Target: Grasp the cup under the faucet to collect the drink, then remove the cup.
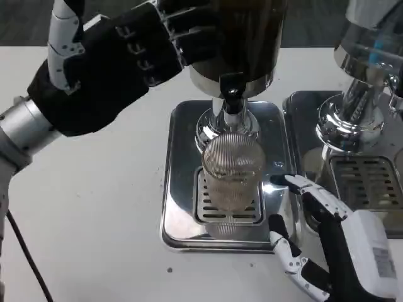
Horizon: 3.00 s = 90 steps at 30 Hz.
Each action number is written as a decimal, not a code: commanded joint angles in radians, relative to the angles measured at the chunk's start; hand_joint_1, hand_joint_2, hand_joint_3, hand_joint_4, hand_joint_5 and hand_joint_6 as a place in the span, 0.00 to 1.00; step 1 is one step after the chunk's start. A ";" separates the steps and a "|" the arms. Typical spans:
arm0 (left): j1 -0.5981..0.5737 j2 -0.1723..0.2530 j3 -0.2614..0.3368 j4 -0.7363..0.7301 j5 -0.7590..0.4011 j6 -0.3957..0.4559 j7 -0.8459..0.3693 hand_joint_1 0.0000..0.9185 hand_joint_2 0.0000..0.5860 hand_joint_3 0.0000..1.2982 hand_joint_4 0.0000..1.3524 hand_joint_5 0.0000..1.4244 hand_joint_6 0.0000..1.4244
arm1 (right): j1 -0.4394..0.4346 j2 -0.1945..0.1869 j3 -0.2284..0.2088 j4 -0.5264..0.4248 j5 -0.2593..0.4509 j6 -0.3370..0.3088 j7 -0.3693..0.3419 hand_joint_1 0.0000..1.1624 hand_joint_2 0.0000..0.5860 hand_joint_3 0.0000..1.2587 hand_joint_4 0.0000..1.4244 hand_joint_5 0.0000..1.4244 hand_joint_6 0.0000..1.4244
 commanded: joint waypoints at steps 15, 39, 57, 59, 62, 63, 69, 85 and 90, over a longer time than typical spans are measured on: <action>-0.024 -0.109 -0.052 0.036 0.140 -0.052 0.007 0.00 0.23 0.13 0.06 0.09 0.04 | 0.037 0.010 -0.003 -0.011 0.016 0.010 -0.017 0.38 0.80 0.26 0.18 0.21 0.23; -0.031 -0.149 -0.086 0.157 0.314 -0.287 0.042 0.00 0.24 0.11 0.04 0.07 0.03 | 0.047 0.015 -0.007 -0.016 0.027 0.008 -0.018 0.37 0.79 0.27 0.18 0.21 0.23; -0.056 -0.156 -0.145 0.277 0.379 -0.472 0.013 0.00 0.23 0.11 0.05 0.08 0.03 | 0.053 0.018 -0.004 -0.013 0.030 0.008 -0.031 0.37 0.79 0.28 0.19 0.22 0.22; -0.056 -0.155 -0.149 0.280 0.383 -0.500 0.012 0.00 0.23 0.11 0.05 0.08 0.03 | 0.052 0.018 -0.004 -0.011 0.032 0.009 -0.031 0.37 0.79 0.28 0.19 0.22 0.22; -0.055 -0.155 -0.155 0.287 0.392 -0.537 0.011 0.00 0.23 0.12 0.05 0.08 0.03 | 0.051 0.016 -0.005 -0.009 0.033 0.008 -0.030 0.37 0.79 0.28 0.19 0.22 0.22; -0.055 -0.154 -0.158 0.289 0.395 -0.546 0.011 0.00 0.23 0.12 0.05 0.08 0.03 | 0.051 0.014 -0.005 -0.009 0.033 0.007 -0.030 0.37 0.79 0.28 0.19 0.22 0.22; -0.044 -0.144 -0.169 0.294 0.420 -0.615 0.025 0.00 0.22 0.13 0.06 0.08 0.03 | 0.043 0.010 -0.005 -0.008 0.034 0.008 -0.025 0.36 0.79 0.28 0.19 0.22 0.22; -0.023 -0.131 -0.197 0.294 0.497 -0.808 0.082 0.00 0.21 0.14 0.07 0.08 0.01 | 0.041 0.009 -0.007 -0.010 0.039 0.013 -0.020 0.36 0.79 0.28 0.19 0.22 0.22; -0.025 -0.122 -0.215 0.305 0.518 -0.853 0.105 0.00 0.21 0.14 0.06 0.08 0.01 | 0.041 0.009 -0.008 -0.011 0.039 0.013 -0.019 0.36 0.79 0.28 0.19 0.21 0.22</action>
